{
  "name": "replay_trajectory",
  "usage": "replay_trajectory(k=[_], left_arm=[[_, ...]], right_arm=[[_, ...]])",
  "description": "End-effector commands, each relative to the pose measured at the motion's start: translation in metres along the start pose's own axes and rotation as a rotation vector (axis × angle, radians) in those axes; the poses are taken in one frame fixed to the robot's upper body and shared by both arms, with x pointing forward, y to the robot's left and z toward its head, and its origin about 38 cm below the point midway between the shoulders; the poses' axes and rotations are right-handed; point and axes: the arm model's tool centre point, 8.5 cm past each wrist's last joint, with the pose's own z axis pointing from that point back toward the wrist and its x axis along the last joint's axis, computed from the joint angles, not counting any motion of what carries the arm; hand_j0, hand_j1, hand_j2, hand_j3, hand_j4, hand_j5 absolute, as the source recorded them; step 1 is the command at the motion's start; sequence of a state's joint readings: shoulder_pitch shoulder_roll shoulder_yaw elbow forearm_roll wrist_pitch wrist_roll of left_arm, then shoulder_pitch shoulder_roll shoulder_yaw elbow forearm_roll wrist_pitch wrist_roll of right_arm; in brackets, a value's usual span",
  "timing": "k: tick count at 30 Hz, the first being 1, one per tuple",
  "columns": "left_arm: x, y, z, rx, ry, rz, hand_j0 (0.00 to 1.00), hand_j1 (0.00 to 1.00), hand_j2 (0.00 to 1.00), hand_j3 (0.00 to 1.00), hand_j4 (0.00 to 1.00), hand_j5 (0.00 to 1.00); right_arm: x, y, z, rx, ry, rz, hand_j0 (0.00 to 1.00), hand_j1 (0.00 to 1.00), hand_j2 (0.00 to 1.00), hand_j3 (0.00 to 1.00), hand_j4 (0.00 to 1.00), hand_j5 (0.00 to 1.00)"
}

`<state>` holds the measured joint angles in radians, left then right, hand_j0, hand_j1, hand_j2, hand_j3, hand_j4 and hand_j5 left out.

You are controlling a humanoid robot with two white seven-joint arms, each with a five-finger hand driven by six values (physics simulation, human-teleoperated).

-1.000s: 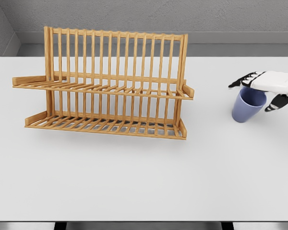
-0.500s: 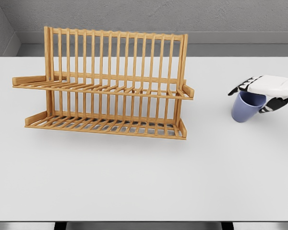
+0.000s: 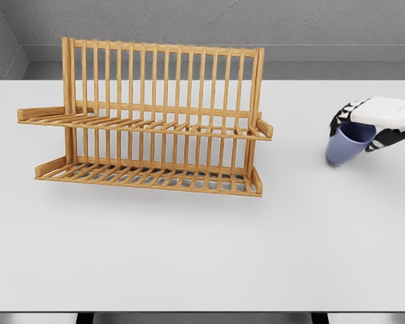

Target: Right arm put cup on second shelf

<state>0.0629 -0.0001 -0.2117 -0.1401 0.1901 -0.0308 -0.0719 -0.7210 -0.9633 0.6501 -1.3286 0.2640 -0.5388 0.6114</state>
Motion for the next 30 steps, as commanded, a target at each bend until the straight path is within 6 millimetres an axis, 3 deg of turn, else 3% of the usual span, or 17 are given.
replay_trajectory(k=[1,15,30], left_arm=[[-0.001,0.0,0.0,0.0,0.002,0.0,1.0,1.0,1.0,1.0,1.0,1.0],[0.0,0.0,0.0,0.0,-0.001,0.0,1.0,1.0,1.0,1.0,1.0,1.0],[0.0,0.0,0.0,0.0,-0.001,0.0,1.0,1.0,1.0,1.0,1.0,1.0]], right_arm=[[-0.001,-0.002,0.002,-0.007,0.003,-0.002,0.6,0.6,0.6,0.6,0.6,0.6],[-0.002,-0.046,0.018,-0.108,0.013,0.054,0.61,0.61,0.61,0.61,0.61,0.61],[0.057,-0.089,0.025,-0.195,-0.102,0.223,0.61,0.61,0.61,0.61,0.61,0.61]])
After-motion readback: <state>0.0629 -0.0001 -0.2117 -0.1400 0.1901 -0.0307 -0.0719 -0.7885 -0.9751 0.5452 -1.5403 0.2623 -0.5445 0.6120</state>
